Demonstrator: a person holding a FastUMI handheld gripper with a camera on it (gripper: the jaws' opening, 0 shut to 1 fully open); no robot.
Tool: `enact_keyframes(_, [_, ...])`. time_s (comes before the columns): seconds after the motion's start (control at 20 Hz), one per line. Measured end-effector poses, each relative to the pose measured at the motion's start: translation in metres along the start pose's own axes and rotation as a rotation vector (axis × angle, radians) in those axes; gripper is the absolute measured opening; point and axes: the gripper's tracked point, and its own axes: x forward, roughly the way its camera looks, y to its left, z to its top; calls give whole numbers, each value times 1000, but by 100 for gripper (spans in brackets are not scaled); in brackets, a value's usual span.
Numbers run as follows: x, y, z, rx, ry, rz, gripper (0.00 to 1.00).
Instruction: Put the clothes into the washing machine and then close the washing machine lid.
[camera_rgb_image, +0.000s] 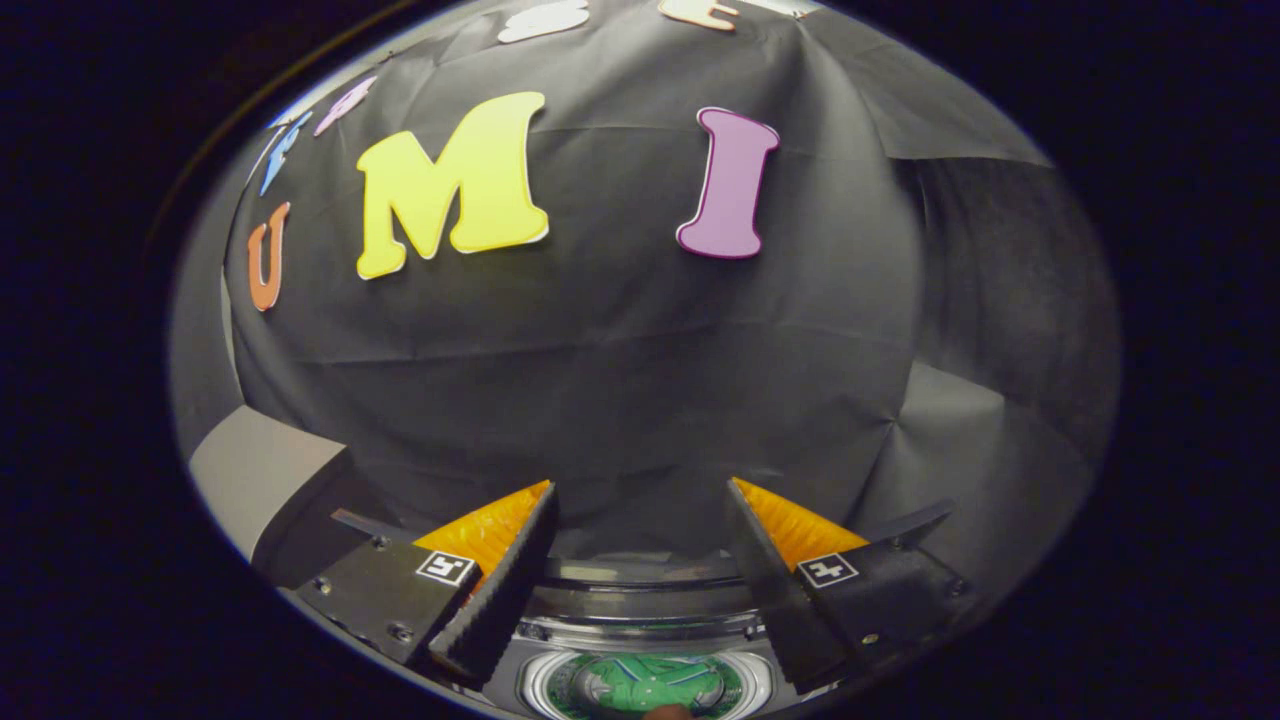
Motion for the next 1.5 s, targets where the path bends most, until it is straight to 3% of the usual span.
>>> enact_keyframes(1.5, [-94,-2,-82,-9,54,-38,100])
